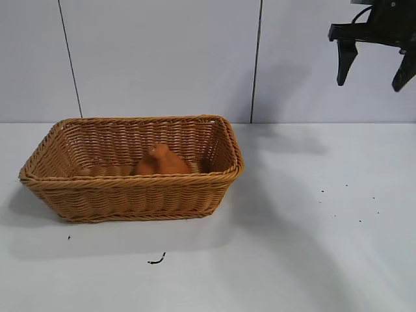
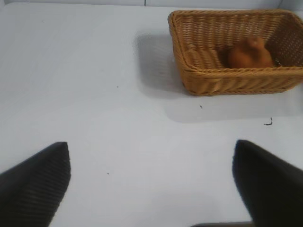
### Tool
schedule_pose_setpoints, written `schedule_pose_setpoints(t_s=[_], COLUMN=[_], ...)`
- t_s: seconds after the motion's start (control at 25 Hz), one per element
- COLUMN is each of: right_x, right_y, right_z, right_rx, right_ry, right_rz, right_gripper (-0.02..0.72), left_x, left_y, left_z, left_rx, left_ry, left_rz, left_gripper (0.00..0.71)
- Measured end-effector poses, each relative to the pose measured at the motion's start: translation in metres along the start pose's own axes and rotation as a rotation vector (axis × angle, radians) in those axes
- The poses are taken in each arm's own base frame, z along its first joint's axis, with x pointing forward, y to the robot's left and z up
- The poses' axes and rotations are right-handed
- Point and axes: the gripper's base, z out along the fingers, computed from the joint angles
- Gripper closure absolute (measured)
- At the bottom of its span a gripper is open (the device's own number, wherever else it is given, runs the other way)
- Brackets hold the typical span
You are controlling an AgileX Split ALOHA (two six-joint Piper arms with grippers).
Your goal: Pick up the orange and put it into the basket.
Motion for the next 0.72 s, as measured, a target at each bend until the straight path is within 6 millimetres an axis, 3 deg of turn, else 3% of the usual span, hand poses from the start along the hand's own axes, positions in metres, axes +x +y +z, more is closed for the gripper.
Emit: schedule_pose_setpoints(t_s=[0.36, 0.52, 0.72], right_x=[0.137, 0.190, 0.241], right_y=[-0.009, -0.013, -0.016], right_z=[-0.043, -0.044, -0.037], right_rx=[-0.001, -0.003, -0.013], right_ry=[-0.015, -0.060, -0.250], right_rz=[-0.016, -0.016, -0.028], right_gripper=[0.116, 0.117, 0.117], left_x=[0.000, 0.000, 0.000], left_y=[0.000, 0.000, 0.000], left_z=[0.000, 0.000, 0.000], left_rx=[0.000, 0.000, 0.000], left_ry=[0.000, 0.000, 0.000], left_rz=[0.000, 0.000, 0.000], left_gripper=[0.044, 0.044, 0.044])
